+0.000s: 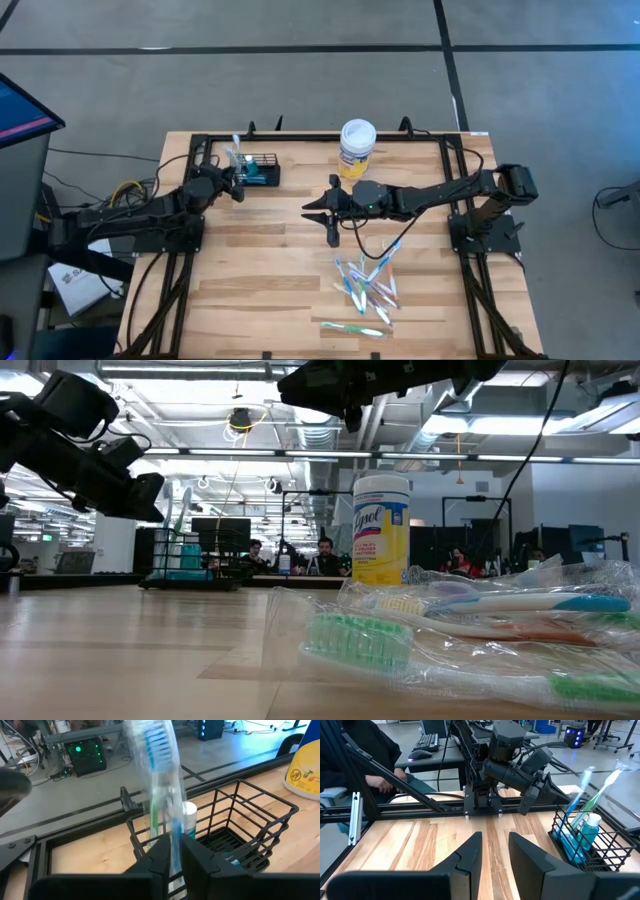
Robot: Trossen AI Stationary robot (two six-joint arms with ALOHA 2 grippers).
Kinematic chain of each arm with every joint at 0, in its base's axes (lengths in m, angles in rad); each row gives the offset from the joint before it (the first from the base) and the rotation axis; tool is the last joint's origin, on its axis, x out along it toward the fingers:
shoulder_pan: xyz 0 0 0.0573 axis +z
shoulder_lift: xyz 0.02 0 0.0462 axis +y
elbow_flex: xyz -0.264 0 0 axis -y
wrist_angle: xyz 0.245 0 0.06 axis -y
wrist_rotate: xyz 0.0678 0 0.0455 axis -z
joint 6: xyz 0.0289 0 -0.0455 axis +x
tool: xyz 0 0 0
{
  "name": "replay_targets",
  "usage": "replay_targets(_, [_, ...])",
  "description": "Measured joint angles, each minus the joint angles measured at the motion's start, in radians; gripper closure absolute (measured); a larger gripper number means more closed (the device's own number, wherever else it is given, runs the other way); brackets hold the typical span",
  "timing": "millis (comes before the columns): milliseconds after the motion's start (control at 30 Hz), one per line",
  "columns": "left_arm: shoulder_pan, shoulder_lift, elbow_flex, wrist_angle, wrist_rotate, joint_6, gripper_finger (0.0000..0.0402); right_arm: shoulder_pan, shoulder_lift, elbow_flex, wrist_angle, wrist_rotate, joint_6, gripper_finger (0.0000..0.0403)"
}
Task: Pick & Place toothbrushing station
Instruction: Put the right blue toothbrush into the mesh organizer, then put the right orange toothbrush into the mesh organizer
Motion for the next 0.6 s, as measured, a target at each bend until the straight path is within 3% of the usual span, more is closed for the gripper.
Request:
replay_targets(300, [0.000,-0.001,0.000,0.000,-0.030,0.034,0.0292,0.000,0.000,0.000,-0.033,0.000,0.002,0.0315])
replay_targets(600, [-0.002,-0.001,0.031,-0.002,0.106,0.039,0.0279,0.001,0.000,0.000,-0.145,-0.003,0.032,0.0315])
